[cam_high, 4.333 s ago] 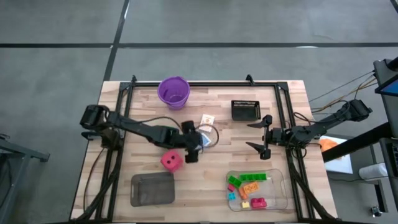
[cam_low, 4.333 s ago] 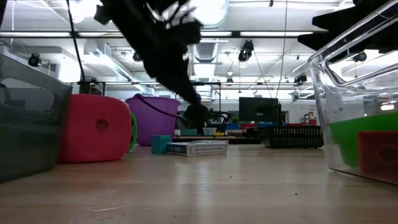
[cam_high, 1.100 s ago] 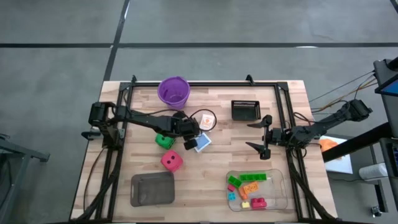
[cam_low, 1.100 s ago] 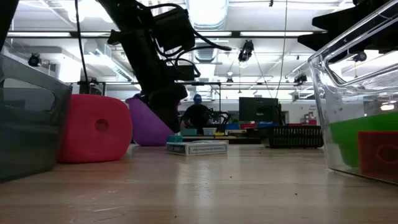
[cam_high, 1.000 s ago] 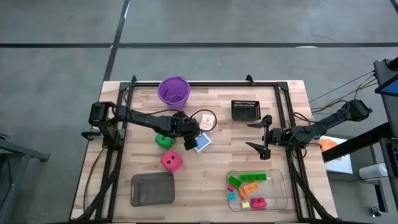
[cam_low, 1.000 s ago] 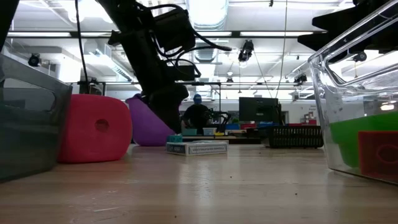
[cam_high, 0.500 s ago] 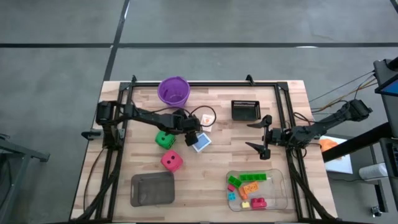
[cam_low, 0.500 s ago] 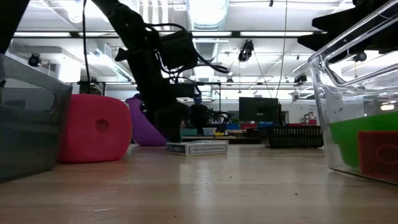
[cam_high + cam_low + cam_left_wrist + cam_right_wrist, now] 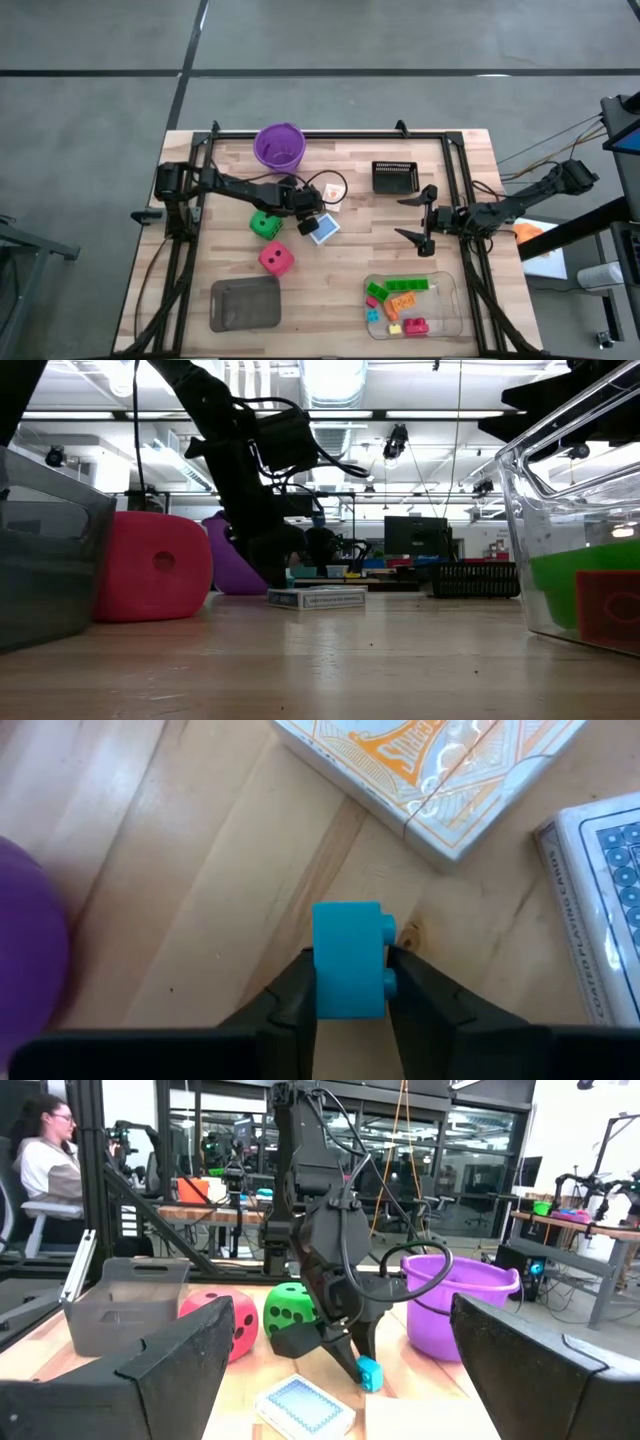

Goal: Pick & Place Toys
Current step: Put the small blue game piece into the transparent bin

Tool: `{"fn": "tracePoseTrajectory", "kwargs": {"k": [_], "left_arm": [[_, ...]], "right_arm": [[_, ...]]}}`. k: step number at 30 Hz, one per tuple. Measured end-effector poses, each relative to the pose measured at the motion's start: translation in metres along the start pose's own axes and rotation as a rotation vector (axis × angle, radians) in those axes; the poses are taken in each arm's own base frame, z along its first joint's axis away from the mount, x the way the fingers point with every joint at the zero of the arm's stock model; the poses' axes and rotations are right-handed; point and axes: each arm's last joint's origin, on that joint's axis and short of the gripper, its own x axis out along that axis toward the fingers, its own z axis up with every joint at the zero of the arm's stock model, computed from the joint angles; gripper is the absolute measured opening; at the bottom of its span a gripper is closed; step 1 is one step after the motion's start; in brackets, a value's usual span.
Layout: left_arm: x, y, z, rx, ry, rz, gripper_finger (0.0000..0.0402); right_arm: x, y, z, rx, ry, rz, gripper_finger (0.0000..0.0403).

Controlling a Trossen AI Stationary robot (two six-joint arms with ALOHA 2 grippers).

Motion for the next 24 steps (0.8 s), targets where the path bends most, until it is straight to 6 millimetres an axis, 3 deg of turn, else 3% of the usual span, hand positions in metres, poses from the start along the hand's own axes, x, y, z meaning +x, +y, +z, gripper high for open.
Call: {"fn": "tracePoseTrajectory", "kwargs": {"k": [11, 24], "left_arm": [[-0.005, 0.000, 0.002, 0.044, 0.042, -0.028, 0.0092], [-0.064, -0.028, 0.025, 0.109, -0.256, -0.162, 0.0092]], "right_arm": [[0.000, 0.000, 0.000, 0.000, 0.001, 0.000, 0.0362], [0.000, 0.000, -0.001, -0.002, 0.007, 0.001, 0.0362]]}}
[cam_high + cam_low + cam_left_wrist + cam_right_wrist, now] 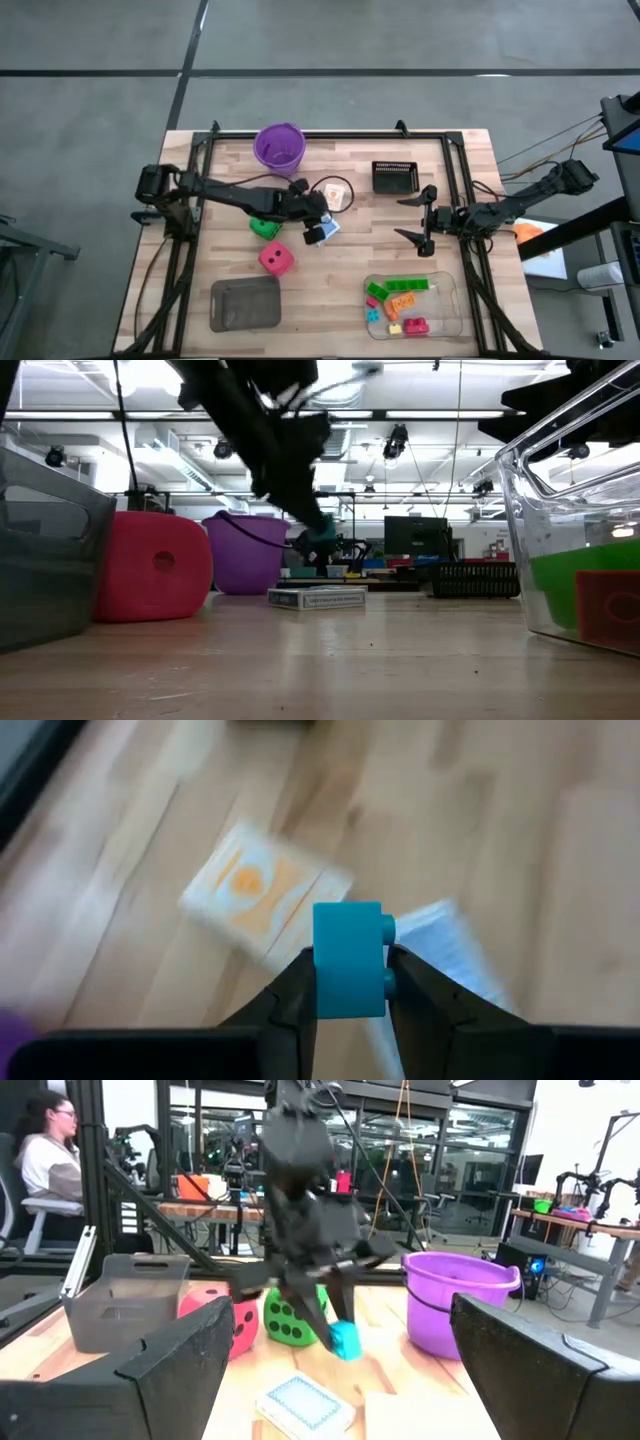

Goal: Pick & Place Toys
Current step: Put the small blue game piece into the transparent bin

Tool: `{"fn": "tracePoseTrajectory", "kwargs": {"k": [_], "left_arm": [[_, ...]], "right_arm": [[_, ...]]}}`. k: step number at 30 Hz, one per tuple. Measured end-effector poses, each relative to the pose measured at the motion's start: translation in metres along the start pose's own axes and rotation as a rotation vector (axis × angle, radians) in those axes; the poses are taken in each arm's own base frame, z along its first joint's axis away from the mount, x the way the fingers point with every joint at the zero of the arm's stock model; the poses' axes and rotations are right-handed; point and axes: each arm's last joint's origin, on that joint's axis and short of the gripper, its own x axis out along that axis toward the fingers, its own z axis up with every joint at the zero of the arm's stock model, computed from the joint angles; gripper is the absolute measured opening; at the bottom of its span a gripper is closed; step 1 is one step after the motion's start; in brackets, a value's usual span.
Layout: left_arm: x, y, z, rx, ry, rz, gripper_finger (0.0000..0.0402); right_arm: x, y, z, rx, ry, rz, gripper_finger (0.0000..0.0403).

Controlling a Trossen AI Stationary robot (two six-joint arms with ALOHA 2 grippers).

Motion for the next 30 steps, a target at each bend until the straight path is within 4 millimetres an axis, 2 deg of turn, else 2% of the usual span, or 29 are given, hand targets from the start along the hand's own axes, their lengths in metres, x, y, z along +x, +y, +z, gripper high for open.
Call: {"fn": "tracePoseTrajectory", "kwargs": {"k": [4, 8, 11, 14, 24, 27, 30], "left_arm": [[-0.015, -0.018, 0.009, 0.056, -0.153, -0.069, 0.0092], [-0.024, -0.040, 0.015, 0.122, -0.340, -0.242, 0.0092], [-0.027, -0.057, 0.015, 0.174, -0.493, -0.403, 0.0092], [-0.031, -0.069, 0.012, 0.214, -0.610, -0.492, 0.0092], [-0.056, -0.105, 0.009, 0.341, -0.821, -0.570, 0.0092], [-0.056, -0.116, 0.006, 0.375, -0.860, -0.585, 0.0092], [-0.056, -0.119, 0.005, 0.370, -0.884, -0.590, 0.0092]], "right_arm": [[0.000, 0.000, 0.000, 0.001, 0.000, 0.000, 0.0362], [0.000, 0.000, 0.000, 0.002, -0.001, 0.000, 0.0362], [0.000, 0.000, 0.000, 0.002, -0.001, 0.000, 0.0362], [0.000, 0.000, 0.000, 0.003, -0.001, 0.000, 0.0362], [0.000, 0.000, 0.000, 0.002, -0.004, -0.001, 0.0362], [0.000, 0.000, 0.000, 0.002, -0.004, -0.001, 0.0362], [0.000, 0.000, 0.000, 0.002, -0.005, -0.001, 0.0362]]}}
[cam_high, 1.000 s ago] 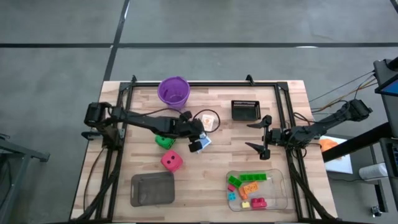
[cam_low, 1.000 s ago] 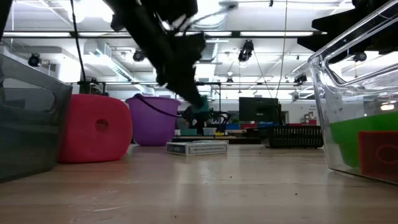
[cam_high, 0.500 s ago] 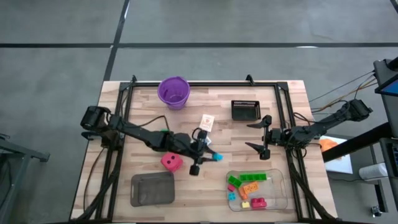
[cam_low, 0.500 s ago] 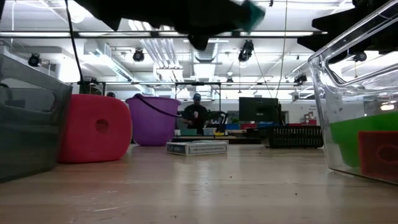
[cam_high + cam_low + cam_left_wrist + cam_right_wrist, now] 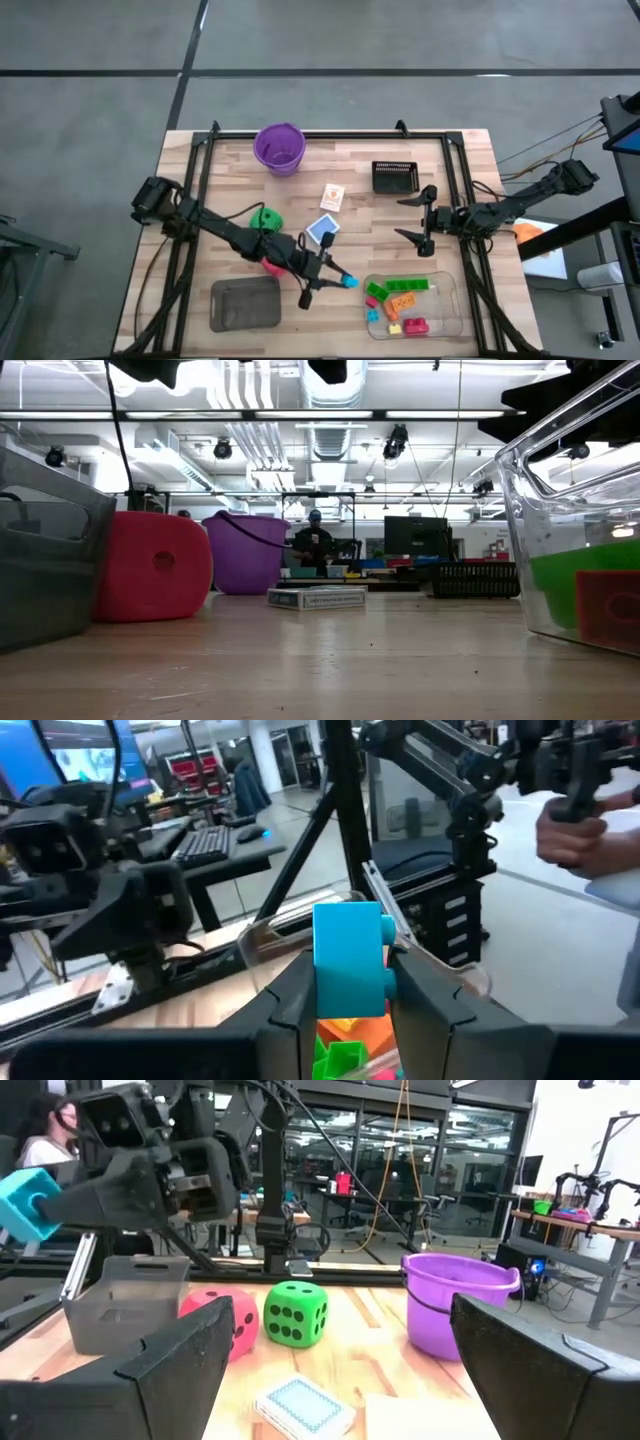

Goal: Pick & Place Toys
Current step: Put the small blue game piece into the transparent bin

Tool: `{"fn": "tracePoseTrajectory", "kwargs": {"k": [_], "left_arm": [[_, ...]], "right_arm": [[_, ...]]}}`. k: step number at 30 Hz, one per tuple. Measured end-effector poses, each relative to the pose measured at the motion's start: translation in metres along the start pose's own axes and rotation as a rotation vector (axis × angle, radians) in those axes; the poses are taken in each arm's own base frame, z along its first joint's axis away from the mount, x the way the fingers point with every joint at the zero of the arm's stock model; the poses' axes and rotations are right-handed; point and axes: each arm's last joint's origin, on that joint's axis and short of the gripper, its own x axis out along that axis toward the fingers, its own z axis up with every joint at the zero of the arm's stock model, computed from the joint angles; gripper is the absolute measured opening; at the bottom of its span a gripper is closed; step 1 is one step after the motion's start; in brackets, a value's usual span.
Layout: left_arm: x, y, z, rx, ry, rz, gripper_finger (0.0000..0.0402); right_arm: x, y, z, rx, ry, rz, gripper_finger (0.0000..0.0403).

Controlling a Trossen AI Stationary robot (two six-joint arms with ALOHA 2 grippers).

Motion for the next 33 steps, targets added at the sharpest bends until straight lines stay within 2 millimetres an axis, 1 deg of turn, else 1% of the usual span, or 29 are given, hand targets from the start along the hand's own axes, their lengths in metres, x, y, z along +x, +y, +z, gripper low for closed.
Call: {"fn": "tracePoseTrajectory", "kwargs": {"k": [3, 5, 9, 12, 16, 21, 24, 28, 33], "left_arm": [[0.003, 0.000, -0.005, -0.025, 0.011, 0.004, 0.0092], [0.009, 0.001, -0.010, -0.046, 0.029, 0.005, 0.0092], [0.029, 0.001, -0.014, -0.054, 0.072, -0.003, 0.0092], [0.047, 0.000, -0.020, -0.059, 0.137, -0.016, 0.0092], [0.067, -0.001, -0.023, -0.061, 0.189, -0.028, 0.0092], [0.088, -0.005, -0.032, -0.062, 0.262, -0.051, 0.0092], [0.095, -0.005, -0.034, -0.063, 0.284, -0.056, 0.0092], [0.097, -0.006, -0.039, -0.064, 0.309, -0.060, 0.0093], [0.097, -0.007, -0.040, -0.064, 0.312, -0.061, 0.0112]], "right_arm": [[0.000, 0.000, 0.000, 0.002, -0.003, 0.000, 0.0362], [0.000, 0.000, 0.000, 0.001, -0.003, 0.000, 0.0362], [0.000, 0.000, 0.000, 0.001, -0.002, 0.000, 0.0362], [0.000, 0.000, 0.000, 0.000, -0.001, 0.000, 0.0362], [0.001, 0.000, -0.001, -0.002, 0.003, 0.000, 0.0362], [0.001, 0.001, -0.001, -0.004, 0.006, 0.000, 0.0362], [0.001, 0.001, -0.001, -0.002, 0.003, 0.000, 0.0362], [0.001, 0.001, -0.001, -0.005, 0.007, 0.000, 0.0362], [0.001, 0.001, -0.001, -0.004, 0.006, 0.000, 0.0362]]}}
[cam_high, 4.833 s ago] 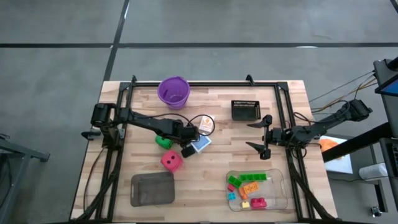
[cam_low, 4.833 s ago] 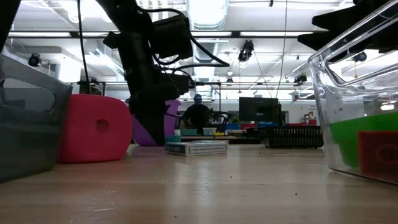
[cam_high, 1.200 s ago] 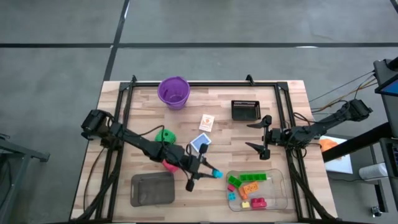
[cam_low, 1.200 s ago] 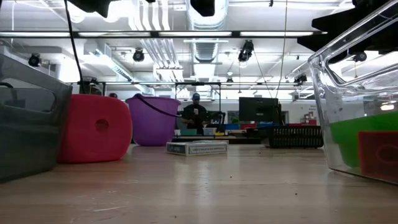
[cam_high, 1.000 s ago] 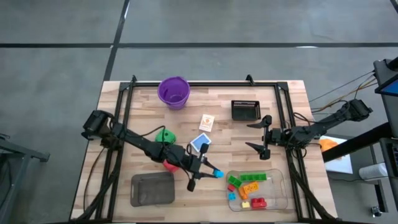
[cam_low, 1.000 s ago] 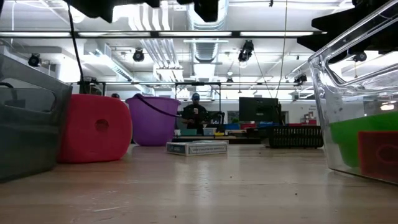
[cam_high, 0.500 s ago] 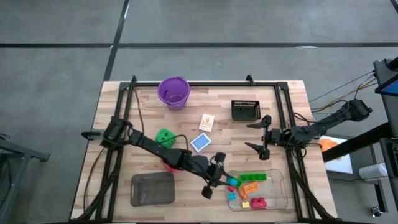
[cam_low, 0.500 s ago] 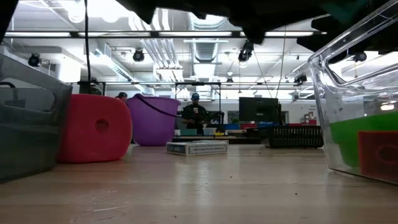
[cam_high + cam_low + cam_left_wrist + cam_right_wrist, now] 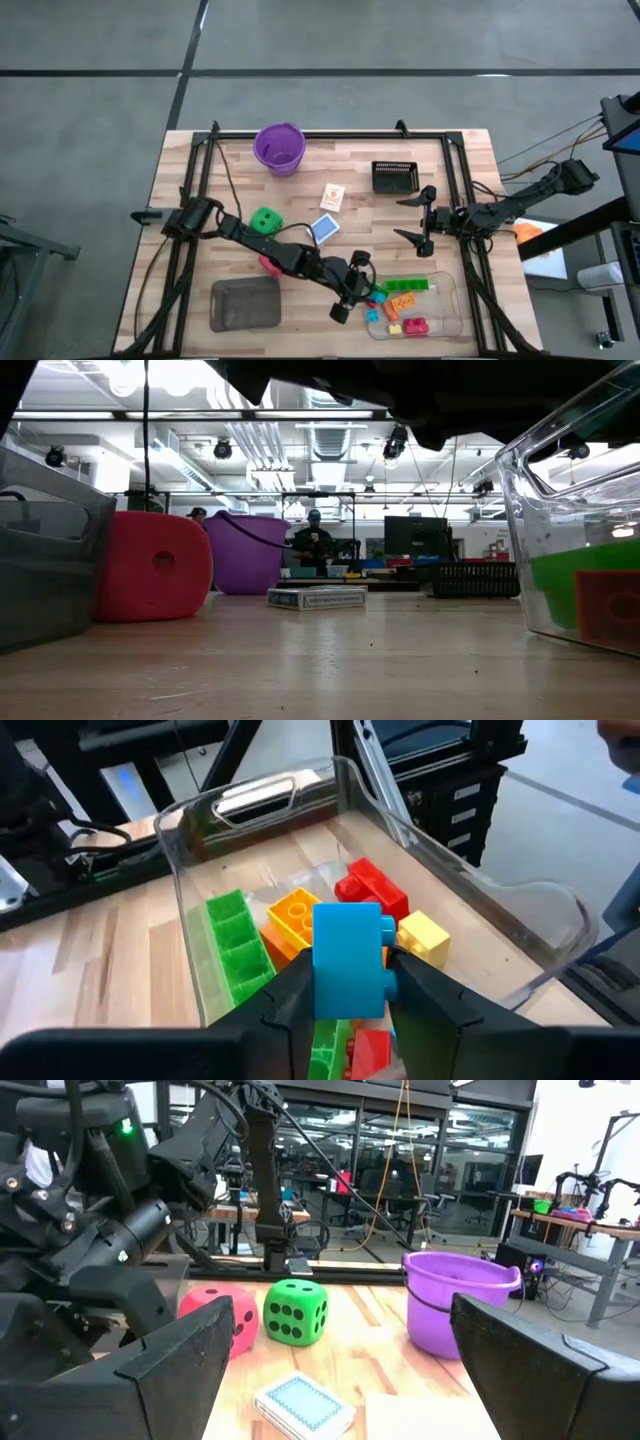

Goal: Pick & Place Toys
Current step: Put the small blue game piece into the transparent bin, then put the blue deck of cards into the black basket

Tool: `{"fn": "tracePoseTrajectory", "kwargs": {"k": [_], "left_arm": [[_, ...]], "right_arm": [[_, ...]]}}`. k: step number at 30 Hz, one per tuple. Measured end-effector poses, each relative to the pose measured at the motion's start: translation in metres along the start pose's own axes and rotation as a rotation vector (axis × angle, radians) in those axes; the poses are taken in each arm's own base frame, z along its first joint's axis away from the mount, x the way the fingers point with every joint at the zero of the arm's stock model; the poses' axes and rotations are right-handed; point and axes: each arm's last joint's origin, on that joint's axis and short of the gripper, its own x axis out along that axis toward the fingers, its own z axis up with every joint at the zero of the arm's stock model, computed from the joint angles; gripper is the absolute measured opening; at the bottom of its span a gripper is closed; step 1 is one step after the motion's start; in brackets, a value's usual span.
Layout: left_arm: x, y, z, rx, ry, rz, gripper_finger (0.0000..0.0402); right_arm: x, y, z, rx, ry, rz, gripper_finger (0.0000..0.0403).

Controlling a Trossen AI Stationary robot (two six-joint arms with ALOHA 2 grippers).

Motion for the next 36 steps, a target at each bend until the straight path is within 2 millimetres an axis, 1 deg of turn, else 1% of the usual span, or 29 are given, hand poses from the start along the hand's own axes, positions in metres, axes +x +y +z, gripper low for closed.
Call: {"fn": "tracePoseTrajectory", "kwargs": {"k": [11, 17, 21, 30, 33, 36], "left_arm": [[0.0000, -0.0011, -0.0012, -0.008, 0.009, -0.034, 0.0120], [-0.0001, -0.0027, -0.0009, -0.008, 0.002, -0.080, 0.0127], [-0.0001, -0.0027, -0.0017, -0.009, 0.010, -0.081, 0.0160], [-0.0001, -0.0027, -0.0017, -0.027, 0.010, -0.080, 0.0276], [-0.0001, -0.0028, -0.0018, -0.028, 0.011, -0.081, 0.0295], [-0.0001, -0.0027, -0.0018, -0.035, 0.012, -0.081, 0.0300]], "right_arm": [[0.0001, 0.0000, -0.0001, -0.001, 0.001, 0.000, 0.0362], [0.0002, 0.0002, -0.0005, -0.002, 0.004, 0.000, 0.0362], [0.0003, 0.0003, -0.0007, -0.003, 0.005, 0.001, 0.0362], [0.0003, 0.0003, -0.0007, -0.003, 0.005, 0.000, 0.0362], [0.0004, 0.0003, -0.0008, -0.003, 0.006, 0.001, 0.0362], [0.0003, 0.0003, -0.0008, -0.003, 0.006, 0.001, 0.0362]]}}
